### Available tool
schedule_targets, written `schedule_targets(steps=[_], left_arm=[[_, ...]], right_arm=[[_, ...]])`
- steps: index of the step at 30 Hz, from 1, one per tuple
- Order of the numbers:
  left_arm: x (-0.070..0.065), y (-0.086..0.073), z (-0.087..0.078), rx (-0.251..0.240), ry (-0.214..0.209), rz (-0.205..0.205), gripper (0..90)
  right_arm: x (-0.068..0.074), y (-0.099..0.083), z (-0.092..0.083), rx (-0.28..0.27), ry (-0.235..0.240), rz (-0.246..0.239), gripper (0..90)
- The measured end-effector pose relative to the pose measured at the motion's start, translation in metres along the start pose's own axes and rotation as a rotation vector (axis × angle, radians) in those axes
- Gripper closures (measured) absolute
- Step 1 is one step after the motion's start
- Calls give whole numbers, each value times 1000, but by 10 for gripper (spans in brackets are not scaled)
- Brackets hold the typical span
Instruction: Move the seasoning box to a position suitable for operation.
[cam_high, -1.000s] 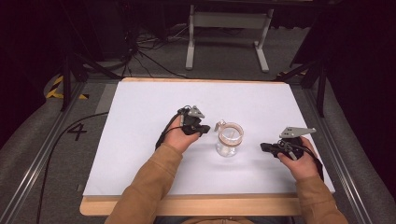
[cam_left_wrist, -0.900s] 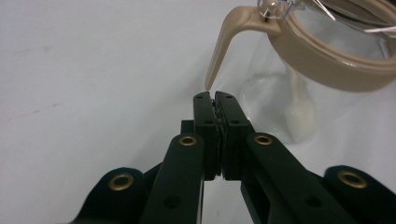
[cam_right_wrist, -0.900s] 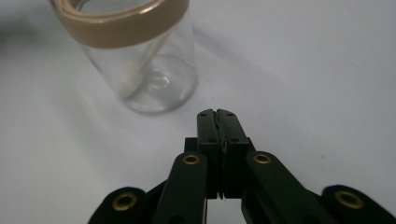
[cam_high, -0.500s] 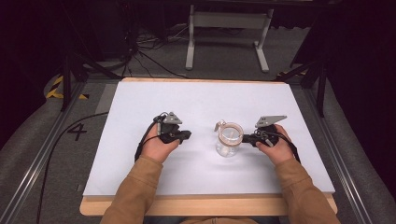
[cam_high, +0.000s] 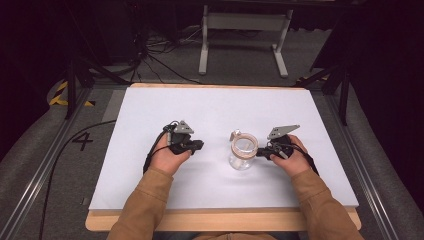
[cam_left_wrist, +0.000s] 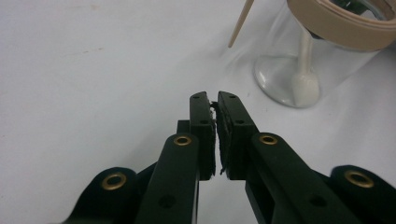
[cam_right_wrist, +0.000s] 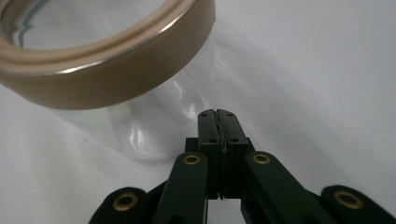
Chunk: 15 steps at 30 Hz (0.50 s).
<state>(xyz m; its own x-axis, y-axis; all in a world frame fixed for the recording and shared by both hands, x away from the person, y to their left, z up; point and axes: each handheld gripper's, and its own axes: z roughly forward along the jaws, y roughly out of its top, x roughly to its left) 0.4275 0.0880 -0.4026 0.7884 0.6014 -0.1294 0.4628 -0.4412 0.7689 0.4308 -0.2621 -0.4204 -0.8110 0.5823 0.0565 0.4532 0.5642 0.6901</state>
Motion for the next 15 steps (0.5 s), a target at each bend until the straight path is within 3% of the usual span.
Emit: schedule_targets(steps=[15], left_arm=[[-1,9,9,-11,-18,7,856]], right_arm=[[33,1,7,43,44,-73,900]])
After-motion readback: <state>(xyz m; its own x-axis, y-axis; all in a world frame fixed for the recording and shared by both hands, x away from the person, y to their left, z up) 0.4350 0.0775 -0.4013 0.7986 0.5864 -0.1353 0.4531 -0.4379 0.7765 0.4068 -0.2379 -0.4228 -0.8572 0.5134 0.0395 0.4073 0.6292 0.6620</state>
